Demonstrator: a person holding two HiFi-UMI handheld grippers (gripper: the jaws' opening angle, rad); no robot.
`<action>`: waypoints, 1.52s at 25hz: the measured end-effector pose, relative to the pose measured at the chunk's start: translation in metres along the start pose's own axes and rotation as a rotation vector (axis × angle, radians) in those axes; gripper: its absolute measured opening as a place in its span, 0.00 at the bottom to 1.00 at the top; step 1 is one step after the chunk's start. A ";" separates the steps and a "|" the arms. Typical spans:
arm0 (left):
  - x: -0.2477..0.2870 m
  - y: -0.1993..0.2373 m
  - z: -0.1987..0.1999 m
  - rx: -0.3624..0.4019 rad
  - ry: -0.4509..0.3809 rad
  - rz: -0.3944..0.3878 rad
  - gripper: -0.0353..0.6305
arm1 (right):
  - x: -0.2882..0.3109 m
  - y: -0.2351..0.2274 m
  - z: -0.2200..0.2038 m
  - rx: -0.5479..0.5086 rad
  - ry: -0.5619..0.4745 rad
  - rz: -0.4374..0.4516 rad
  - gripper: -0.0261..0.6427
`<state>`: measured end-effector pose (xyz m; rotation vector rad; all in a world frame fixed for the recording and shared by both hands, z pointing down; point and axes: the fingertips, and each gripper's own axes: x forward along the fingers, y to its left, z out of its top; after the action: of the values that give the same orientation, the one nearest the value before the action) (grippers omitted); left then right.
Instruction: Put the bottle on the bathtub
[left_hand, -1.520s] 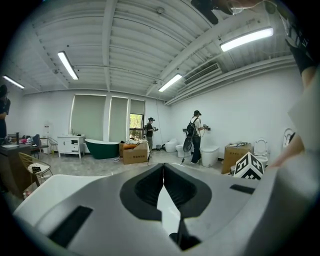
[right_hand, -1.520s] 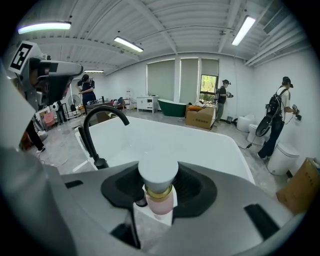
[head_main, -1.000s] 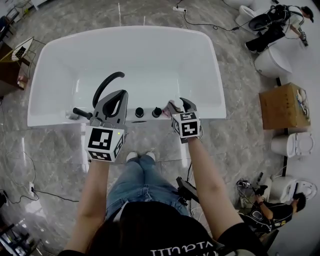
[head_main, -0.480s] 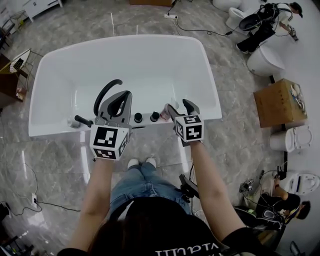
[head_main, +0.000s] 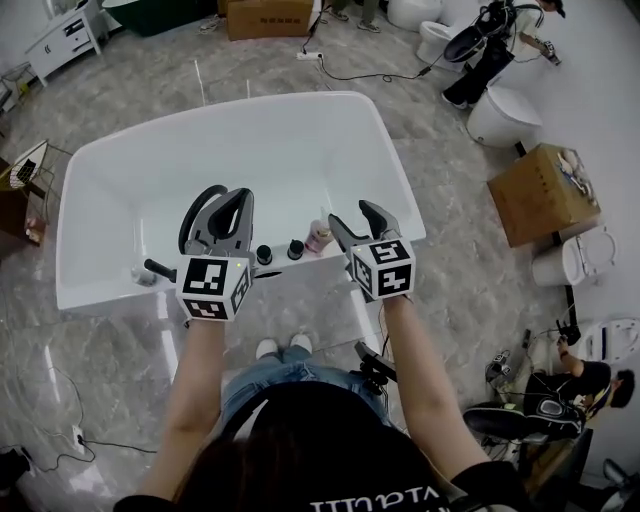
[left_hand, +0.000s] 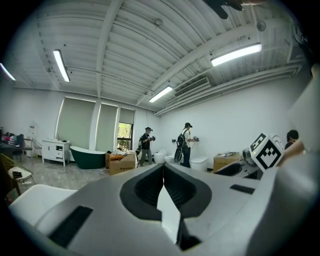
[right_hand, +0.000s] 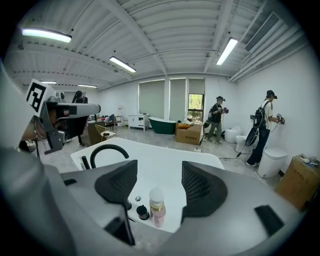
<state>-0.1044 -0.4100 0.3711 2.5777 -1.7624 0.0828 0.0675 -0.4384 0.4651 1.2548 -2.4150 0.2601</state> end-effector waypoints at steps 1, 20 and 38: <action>0.000 -0.001 0.003 0.005 -0.006 -0.005 0.07 | -0.006 0.000 0.007 -0.005 -0.014 -0.004 0.46; -0.005 -0.015 0.057 0.070 -0.127 -0.021 0.07 | -0.129 -0.007 0.093 -0.020 -0.378 -0.150 0.06; -0.010 -0.012 0.076 0.079 -0.173 -0.021 0.07 | -0.154 -0.003 0.125 -0.129 -0.460 -0.243 0.06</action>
<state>-0.0940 -0.3999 0.2952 2.7337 -1.8212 -0.0757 0.1157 -0.3690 0.2855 1.6733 -2.5520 -0.2813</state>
